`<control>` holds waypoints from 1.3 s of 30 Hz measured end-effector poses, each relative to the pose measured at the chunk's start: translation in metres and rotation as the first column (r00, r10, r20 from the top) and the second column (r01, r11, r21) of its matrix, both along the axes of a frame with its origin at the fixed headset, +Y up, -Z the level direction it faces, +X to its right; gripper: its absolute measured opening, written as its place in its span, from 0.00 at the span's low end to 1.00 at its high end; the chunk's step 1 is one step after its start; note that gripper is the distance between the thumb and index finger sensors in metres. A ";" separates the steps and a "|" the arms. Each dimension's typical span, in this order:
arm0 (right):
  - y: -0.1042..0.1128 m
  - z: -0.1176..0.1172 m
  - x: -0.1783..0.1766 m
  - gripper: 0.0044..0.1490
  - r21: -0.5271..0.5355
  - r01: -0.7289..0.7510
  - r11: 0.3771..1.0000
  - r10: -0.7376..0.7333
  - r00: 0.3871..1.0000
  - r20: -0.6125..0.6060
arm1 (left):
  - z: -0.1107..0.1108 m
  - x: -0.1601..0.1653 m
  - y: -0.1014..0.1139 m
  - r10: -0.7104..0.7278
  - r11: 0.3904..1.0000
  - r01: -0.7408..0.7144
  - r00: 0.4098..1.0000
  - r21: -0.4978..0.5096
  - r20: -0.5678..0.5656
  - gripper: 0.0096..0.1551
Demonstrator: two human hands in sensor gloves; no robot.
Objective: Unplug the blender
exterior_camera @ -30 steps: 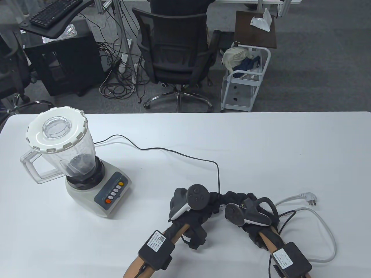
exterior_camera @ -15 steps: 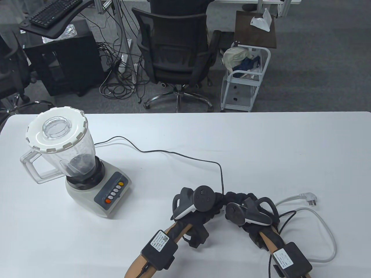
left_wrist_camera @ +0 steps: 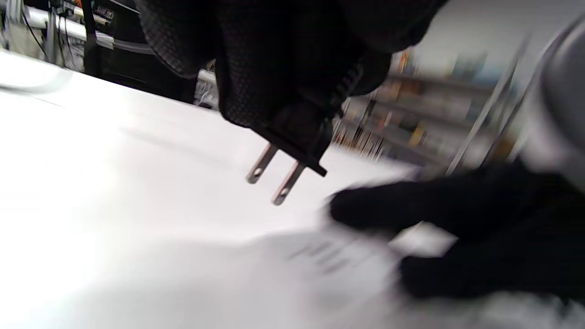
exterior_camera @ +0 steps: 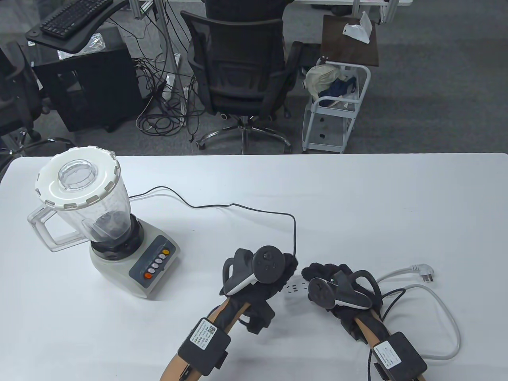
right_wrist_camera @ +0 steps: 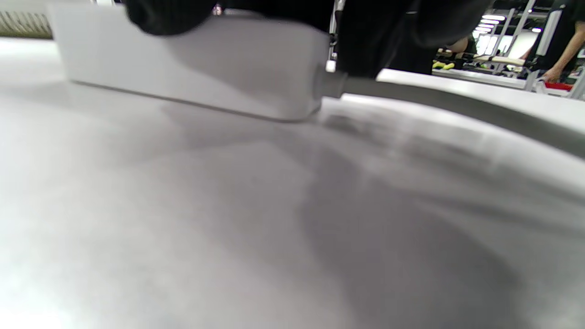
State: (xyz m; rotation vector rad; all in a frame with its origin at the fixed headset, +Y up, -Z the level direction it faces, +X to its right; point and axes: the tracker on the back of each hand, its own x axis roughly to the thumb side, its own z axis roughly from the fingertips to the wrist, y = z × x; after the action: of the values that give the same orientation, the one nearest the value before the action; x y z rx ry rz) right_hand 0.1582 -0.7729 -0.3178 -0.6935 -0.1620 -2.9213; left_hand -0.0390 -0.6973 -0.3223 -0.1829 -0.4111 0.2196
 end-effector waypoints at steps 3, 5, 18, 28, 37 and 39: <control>0.000 0.000 0.000 0.41 0.001 -0.003 1.000 0.003 1.000 -0.001 | 0.006 -0.019 -0.019 -0.203 0.977 0.201 0.979 -0.068 -0.025 0.24; 0.000 0.000 0.000 0.41 0.001 -0.006 1.000 0.006 1.000 0.000 | 0.009 -0.029 -0.030 -0.274 0.958 0.269 0.961 -0.102 -0.030 0.24; 0.000 0.004 -0.003 0.42 -0.023 -0.029 0.999 0.029 1.000 -0.007 | 0.011 -0.040 -0.047 -0.384 0.918 0.376 0.922 -0.128 -0.041 0.29; 0.036 0.012 0.018 0.49 0.106 0.086 0.991 -0.089 0.996 0.020 | 0.030 -0.084 -0.005 -0.289 0.934 0.322 0.935 0.153 -0.205 0.43; 0.065 0.017 0.058 0.53 0.255 0.142 0.957 -0.174 0.979 0.109 | 0.046 -0.139 0.002 -0.226 0.848 0.346 0.921 0.400 -0.317 0.52; 0.065 0.017 0.064 0.54 0.281 0.110 0.953 -0.153 0.979 0.134 | 0.046 -0.148 -0.003 -0.224 0.848 0.348 0.919 0.399 -0.325 0.52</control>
State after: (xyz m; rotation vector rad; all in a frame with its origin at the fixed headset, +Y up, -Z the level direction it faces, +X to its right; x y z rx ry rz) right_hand 0.2219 -0.7077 -0.3005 -0.4500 0.2785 -3.0378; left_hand -0.1866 -0.6998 -0.2764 0.2440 -0.1510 -0.1544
